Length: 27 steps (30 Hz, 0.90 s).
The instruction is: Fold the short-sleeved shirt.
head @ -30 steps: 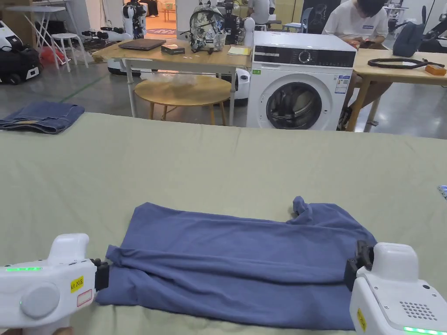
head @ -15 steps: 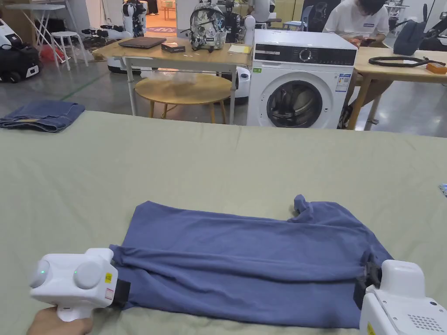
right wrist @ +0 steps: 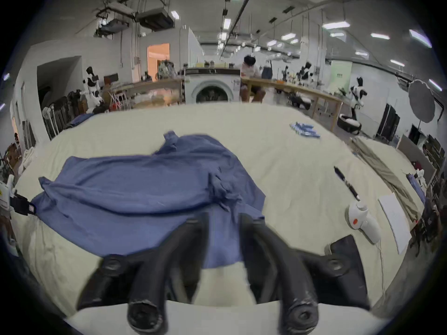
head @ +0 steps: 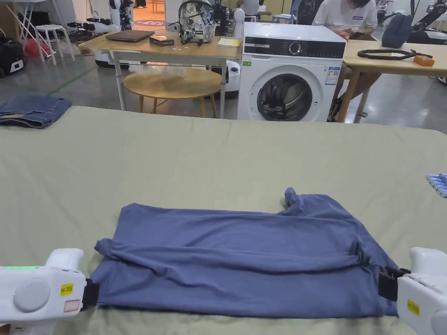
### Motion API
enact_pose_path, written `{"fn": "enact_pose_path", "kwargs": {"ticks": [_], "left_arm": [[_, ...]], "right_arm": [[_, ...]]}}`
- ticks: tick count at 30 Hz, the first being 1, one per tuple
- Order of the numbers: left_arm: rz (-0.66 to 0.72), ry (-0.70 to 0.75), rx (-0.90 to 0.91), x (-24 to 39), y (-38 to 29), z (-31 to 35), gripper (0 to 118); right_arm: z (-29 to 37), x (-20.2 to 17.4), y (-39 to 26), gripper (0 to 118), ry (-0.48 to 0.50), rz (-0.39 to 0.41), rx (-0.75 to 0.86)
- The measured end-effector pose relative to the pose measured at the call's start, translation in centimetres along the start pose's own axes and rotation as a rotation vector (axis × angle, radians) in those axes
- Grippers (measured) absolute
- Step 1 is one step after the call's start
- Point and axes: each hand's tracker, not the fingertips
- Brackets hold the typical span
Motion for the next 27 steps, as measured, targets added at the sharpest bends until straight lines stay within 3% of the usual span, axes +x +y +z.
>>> {"fn": "enact_pose_path", "kwargs": {"ticks": [2, 9, 12, 13, 14, 17, 21, 27], "left_arm": [[-0.011, -0.001, 0.015, 0.2, -0.3, 0.3, 0], [-0.016, 0.006, 0.023, 1.0, 0.1, 1.0, 0], [-0.009, 0.002, 0.023, 0.6, 0.2, 0.8, 0], [-0.009, 0.002, 0.025, 0.7, 0.1, 0.8, 0], [-0.009, 0.003, 0.025, 0.8, 0.1, 0.8, 0], [-0.015, 0.006, 0.036, 0.7, 0.1, 0.0, 0], [-0.004, -0.013, 0.074, 0.7, 0.9, 1.7, 0], [-0.027, -0.006, 0.171, 0.8, 2.3, 6.3, 0]], "right_arm": [[-2.0, 1.7, 0.0, 70, -0.010, 0.010, -0.070], [-9.4, 3.4, -1.8, 69, 0.043, 0.052, -0.347], [-8.6, 2.6, -2.3, 57, 0.045, 0.051, -0.301], [-8.4, 2.4, -2.1, 39, 0.064, 0.050, -0.301], [-7.7, 2.2, -2.0, 9, 0.138, 0.008, -0.297], [-7.2, 0.8, -2.2, 6, 0.068, 0.083, -0.279], [-5.7, 1.5, -1.2, 6, 0.055, 0.045, -0.255], [0.3, 1.5, 1.3, 6, 0.056, 0.058, -0.204]]}}
